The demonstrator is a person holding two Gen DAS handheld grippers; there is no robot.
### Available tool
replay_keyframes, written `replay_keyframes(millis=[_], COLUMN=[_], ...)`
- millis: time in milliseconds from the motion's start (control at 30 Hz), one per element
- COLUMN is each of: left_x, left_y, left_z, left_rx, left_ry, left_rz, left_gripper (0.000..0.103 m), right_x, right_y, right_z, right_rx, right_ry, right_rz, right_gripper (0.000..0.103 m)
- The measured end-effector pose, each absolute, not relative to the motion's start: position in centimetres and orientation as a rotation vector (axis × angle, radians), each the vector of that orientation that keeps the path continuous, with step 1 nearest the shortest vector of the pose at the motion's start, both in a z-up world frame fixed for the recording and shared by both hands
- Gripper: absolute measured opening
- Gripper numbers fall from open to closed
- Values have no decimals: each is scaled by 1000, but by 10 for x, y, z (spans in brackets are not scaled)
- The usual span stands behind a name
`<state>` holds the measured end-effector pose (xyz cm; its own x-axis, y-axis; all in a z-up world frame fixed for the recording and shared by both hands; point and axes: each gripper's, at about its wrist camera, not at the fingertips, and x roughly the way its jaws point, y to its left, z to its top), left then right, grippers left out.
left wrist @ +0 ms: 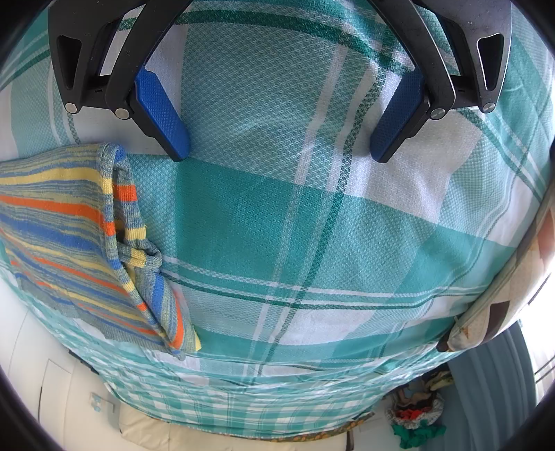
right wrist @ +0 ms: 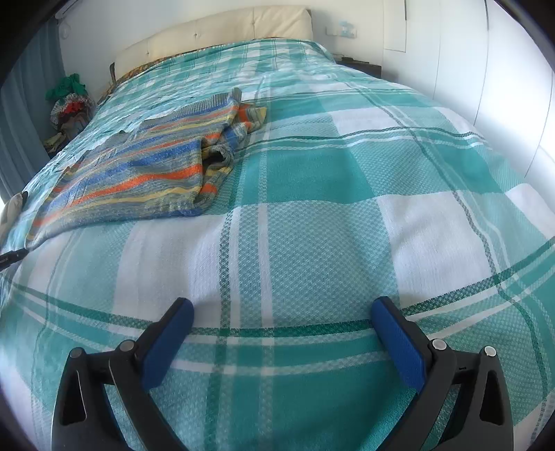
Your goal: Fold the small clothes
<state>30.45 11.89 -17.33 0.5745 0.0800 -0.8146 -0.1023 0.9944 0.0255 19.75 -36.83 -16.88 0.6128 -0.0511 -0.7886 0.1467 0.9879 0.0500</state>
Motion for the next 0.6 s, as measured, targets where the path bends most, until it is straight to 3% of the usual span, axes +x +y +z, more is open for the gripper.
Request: replay_keyframes(millis=[600], left_x=[305], left_y=[119], left_z=[-173], left_rx=[-26], left_ry=[953], left_rz=[107], left_gripper=[103], right_x=[197], right_y=[-368], right_z=[-168], right_rx=[119], right_ry=[900], right_rz=[-111], right_gripper=[102])
